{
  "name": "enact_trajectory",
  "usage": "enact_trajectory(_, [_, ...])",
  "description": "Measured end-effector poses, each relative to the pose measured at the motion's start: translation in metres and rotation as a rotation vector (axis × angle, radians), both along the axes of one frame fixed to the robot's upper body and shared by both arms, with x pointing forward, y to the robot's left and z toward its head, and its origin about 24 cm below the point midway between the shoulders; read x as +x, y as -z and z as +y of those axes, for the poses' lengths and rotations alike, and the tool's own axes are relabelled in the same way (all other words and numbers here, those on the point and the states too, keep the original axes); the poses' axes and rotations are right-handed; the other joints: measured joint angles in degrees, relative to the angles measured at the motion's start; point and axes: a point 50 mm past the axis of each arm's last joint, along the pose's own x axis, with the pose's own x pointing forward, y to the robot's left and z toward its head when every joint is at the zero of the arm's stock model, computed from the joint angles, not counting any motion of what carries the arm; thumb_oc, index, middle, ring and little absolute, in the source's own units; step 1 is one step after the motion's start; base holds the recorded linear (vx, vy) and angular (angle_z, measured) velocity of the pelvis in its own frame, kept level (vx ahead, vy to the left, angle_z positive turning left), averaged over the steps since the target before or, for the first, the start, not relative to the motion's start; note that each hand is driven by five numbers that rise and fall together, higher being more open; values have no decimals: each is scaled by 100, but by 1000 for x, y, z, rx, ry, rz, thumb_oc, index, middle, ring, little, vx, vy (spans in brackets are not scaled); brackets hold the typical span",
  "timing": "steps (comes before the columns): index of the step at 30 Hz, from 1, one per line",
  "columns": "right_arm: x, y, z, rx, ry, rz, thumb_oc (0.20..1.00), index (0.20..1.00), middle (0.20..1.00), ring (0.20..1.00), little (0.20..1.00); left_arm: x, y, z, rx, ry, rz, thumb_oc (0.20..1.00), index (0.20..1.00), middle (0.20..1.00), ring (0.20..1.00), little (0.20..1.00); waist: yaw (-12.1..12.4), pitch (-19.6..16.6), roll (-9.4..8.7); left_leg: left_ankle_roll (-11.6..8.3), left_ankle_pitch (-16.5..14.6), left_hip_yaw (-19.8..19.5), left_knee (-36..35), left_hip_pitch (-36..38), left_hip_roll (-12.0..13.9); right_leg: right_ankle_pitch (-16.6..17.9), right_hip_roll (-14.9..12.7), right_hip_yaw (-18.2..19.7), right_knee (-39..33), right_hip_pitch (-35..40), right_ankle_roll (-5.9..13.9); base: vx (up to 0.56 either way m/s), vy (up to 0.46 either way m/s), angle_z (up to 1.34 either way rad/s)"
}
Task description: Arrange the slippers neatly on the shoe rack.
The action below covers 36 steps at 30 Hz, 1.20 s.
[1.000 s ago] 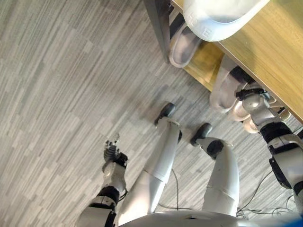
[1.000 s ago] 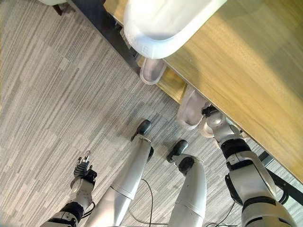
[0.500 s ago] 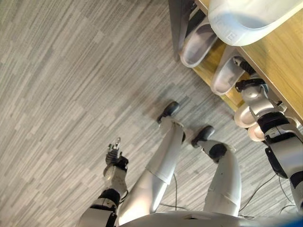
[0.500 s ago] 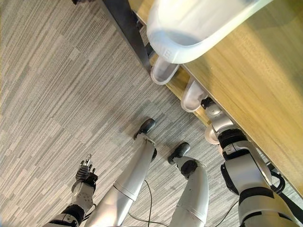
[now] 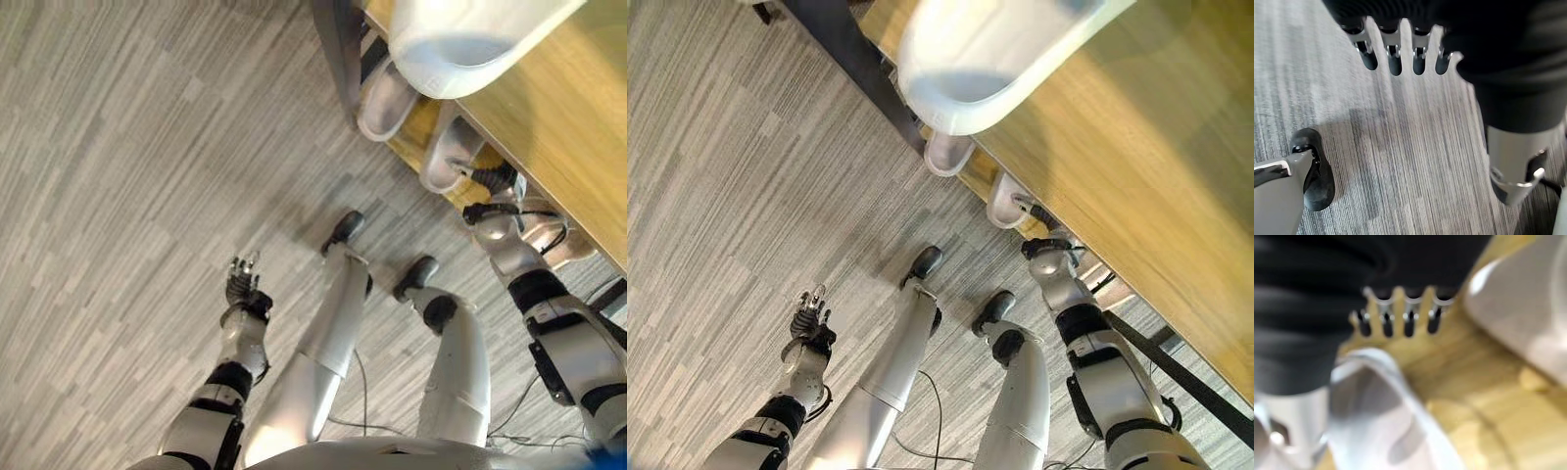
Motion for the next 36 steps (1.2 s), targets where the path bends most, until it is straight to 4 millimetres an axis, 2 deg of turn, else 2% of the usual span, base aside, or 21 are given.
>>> enact_trajectory(3, [-1, 6, 6, 54, 10, 1, 1000, 1000, 1000, 1000, 1000, 1, 0, 5, 34, -2, 18, 1000, 1000, 1000, 1000, 1000, -75, -1, 3, -17, 72, 0, -146, 30, 57, 94, 65, 11, -131, 7, -18, -29, 23, -3])
enact_trajectory(8, [-10, 33, 22, 120, -9, 69, 1000, 1000, 1000, 1000, 1000, 5, 1, -1, 34, 2, 40, 1000, 1000, 1000, 1000, 1000, -160, -27, 54, -28, 127, -5, -235, 38, 72, 125, 73, 9, -185, -4, -29, -4, 14, 0])
enact_trajectory(10, [-11, 36, 25, 136, -18, 80, 1000, 1000, 1000, 1000, 1000, 4, 4, 0, 35, -4, 62, 1000, 1000, 1000, 1000, 1000, -182, -47, 95, -27, 128, -5, -255, 27, 72, 129, 74, 9, -196, -15, -26, 3, 18, 0])
enact_trajectory(15, [-6, 27, 23, 153, -33, 58, 1000, 1000, 1000, 1000, 1000, 9, -1, -1, 37, -4, 51, 1000, 1000, 1000, 1000, 1000, -184, -94, 174, -40, 142, -26, -287, -101, 66, 129, 64, -10, -191, -136, -27, 23, 0, 2])
enact_trajectory(17, [0, 15, 21, 153, -46, 37, 1000, 1000, 1000, 1000, 1000, 10, -1, -1, 37, -3, 49, 1000, 1000, 1000, 1000, 1000, -187, -136, 253, -51, 158, -46, -303, -150, 61, 127, 61, -28, -206, -178, -28, 16, -3, 1])
enact_trajectory(21, [8, -1, 23, 138, -80, 7, 1000, 1000, 1000, 1000, 1000, 10, -1, -1, 38, -3, 48, 1000, 1000, 1000, 1000, 1000, -167, -143, 267, -52, 157, -58, -313, -176, 58, 121, 51, -46, -207, -202, -34, 29, -8, 1])
enact_trajectory(28, [15, -5, 18, 180, -72, 19, 1000, 1000, 1000, 1000, 1000, 8, 1, 1, 44, -1, 55, 1000, 1000, 1000, 1000, 1000, -48, -160, 296, -59, 186, -88, -390, -180, 44, 119, 40, -78, -258, -202, -37, 9, 8, 1])
enact_trajectory(36, [20, -13, 23, 271, -117, -3, 1000, 1000, 1000, 1000, 1000, 5, 2, 5, 55, 10, 56, 1000, 1000, 1000, 1000, 1000, -7, -172, 324, -63, 185, -102, -409, -200, 1, 83, -26, -108, -226, -220, -40, 30, 9, 3])
